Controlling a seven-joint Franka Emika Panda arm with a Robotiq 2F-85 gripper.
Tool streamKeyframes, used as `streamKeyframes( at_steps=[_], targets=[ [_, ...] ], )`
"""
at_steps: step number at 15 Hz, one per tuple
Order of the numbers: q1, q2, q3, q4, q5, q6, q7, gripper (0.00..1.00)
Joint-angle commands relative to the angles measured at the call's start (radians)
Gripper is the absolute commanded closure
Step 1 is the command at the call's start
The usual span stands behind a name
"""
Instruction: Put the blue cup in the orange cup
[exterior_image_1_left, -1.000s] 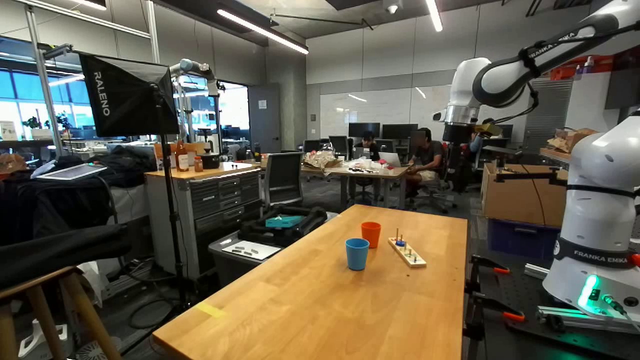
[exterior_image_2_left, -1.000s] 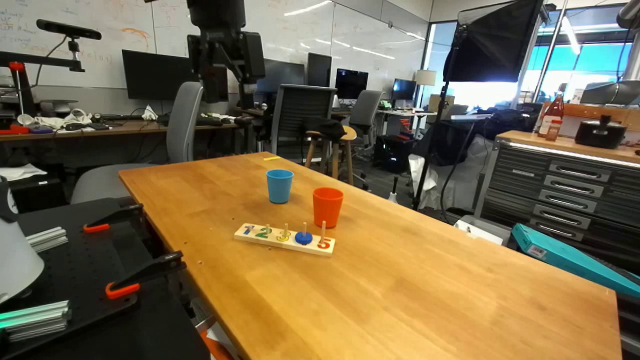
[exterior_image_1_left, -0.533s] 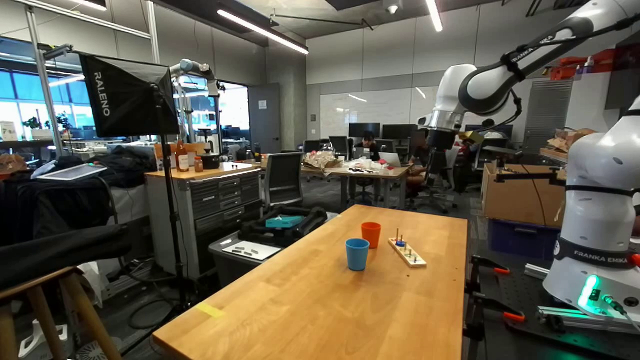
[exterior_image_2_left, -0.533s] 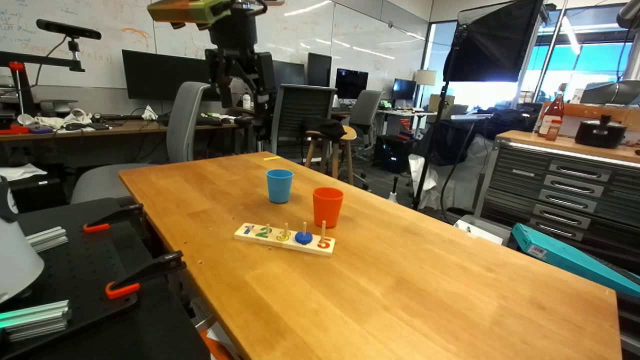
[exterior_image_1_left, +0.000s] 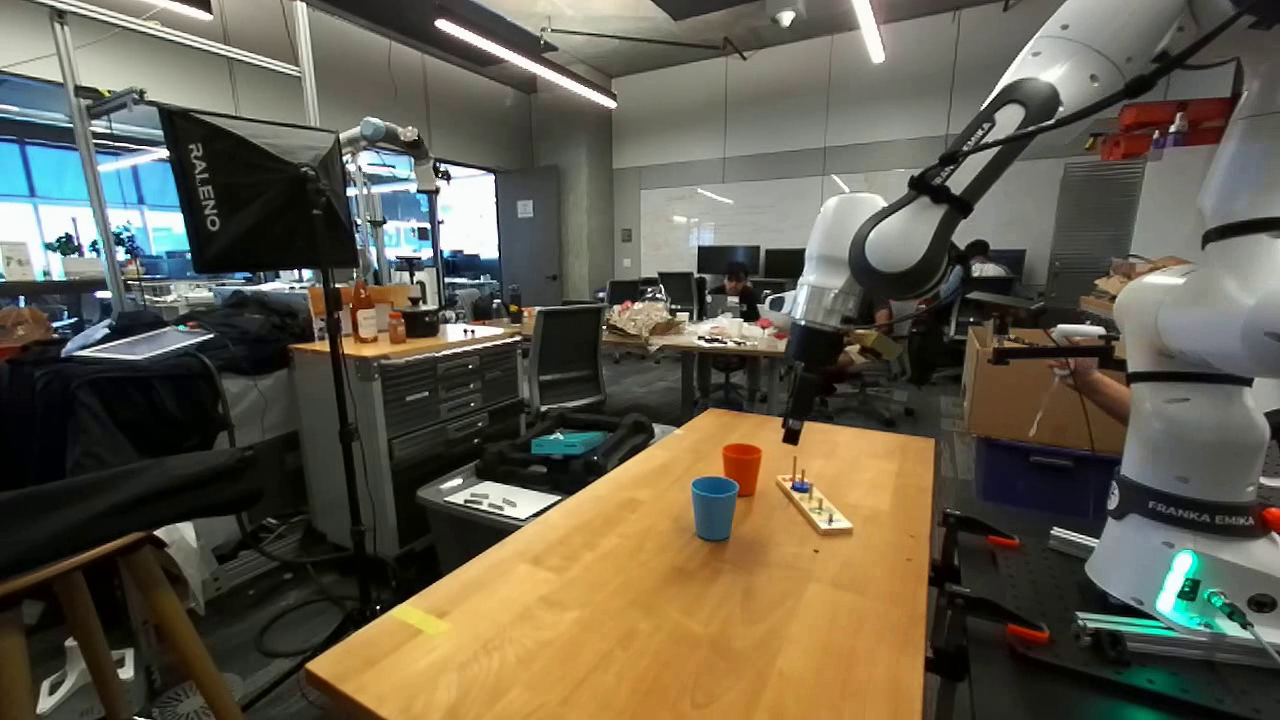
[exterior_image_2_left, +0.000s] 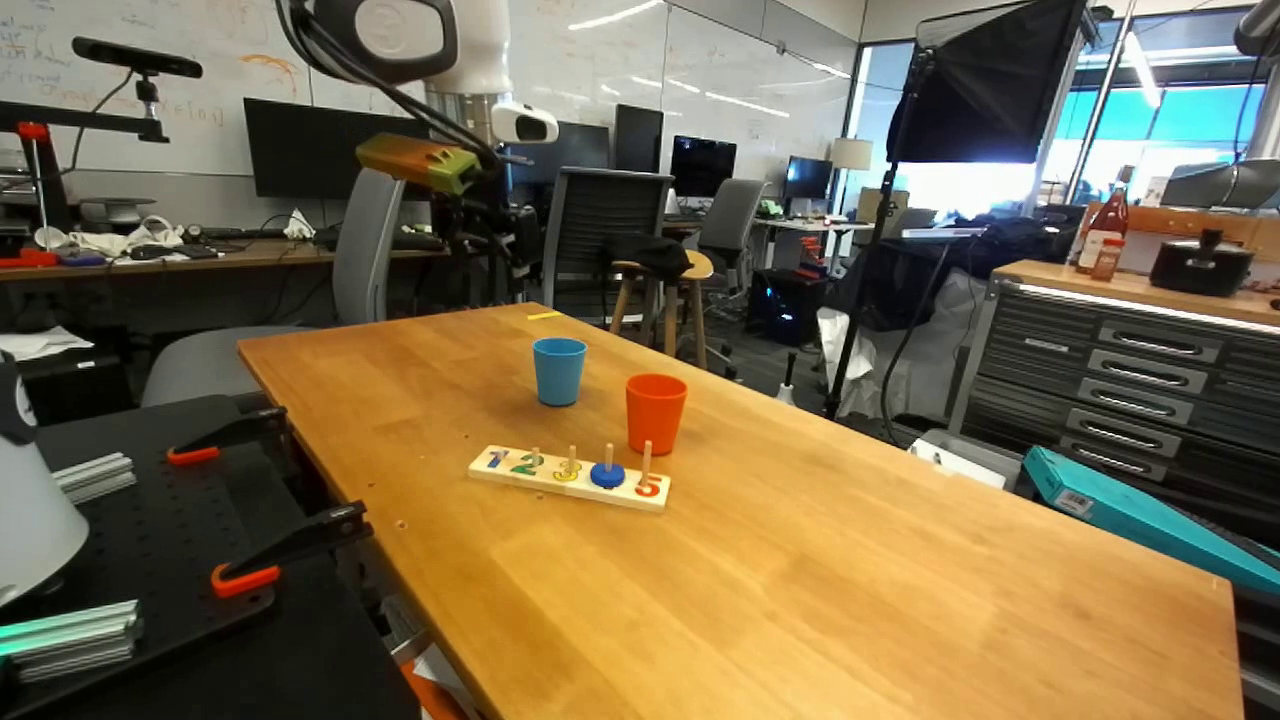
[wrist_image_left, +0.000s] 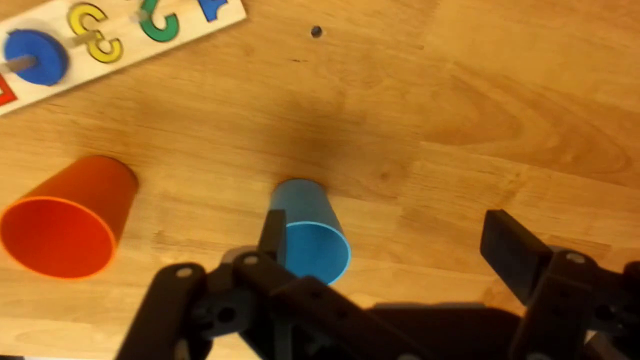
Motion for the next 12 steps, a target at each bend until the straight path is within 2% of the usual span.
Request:
streamKeyframes(
  at_steps=[1,3,6,12],
  targets=[
    [0.022,0.222,0.082,0.124,0.099,0.135,-0.006,0.00],
    [-0.008,0.318,0.143,0.185,0.105,0.200,0.006,0.00],
    [-0.061,0.439,0.196,0.276,0.029,0.274,0.072,0.00],
    [-0.085,0.578,0.148,0.392,-0.152,0.303,0.201,0.00]
  ],
)
